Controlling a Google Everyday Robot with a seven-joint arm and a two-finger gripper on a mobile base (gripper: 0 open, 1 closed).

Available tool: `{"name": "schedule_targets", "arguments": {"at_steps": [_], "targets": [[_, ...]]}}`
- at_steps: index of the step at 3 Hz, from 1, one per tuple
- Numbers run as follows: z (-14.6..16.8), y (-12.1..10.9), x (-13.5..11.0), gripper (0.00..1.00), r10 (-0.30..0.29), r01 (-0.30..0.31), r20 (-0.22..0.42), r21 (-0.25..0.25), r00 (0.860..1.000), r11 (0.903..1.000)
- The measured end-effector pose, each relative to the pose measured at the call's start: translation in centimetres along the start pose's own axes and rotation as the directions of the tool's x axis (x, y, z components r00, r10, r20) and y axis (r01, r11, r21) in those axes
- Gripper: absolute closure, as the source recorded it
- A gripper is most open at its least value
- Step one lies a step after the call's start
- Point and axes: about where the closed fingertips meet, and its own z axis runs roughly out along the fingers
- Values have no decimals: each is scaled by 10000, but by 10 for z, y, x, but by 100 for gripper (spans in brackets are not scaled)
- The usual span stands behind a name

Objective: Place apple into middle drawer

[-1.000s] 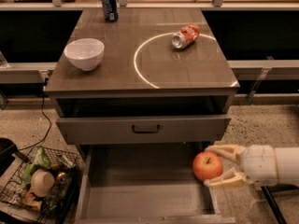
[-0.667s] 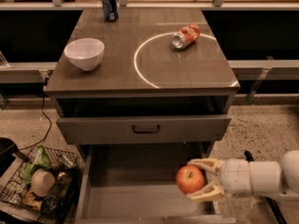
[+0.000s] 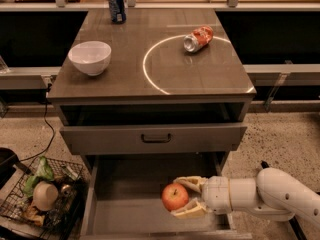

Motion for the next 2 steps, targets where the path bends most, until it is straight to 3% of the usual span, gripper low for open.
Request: {"name": "schedule_targets", "arguments": {"at_steps": [1, 2], "targets": [[0, 0, 0, 100, 0, 0, 0, -1, 10000, 10000], [27, -2, 4, 100, 86, -87, -54, -214, 9999, 9997]]}}
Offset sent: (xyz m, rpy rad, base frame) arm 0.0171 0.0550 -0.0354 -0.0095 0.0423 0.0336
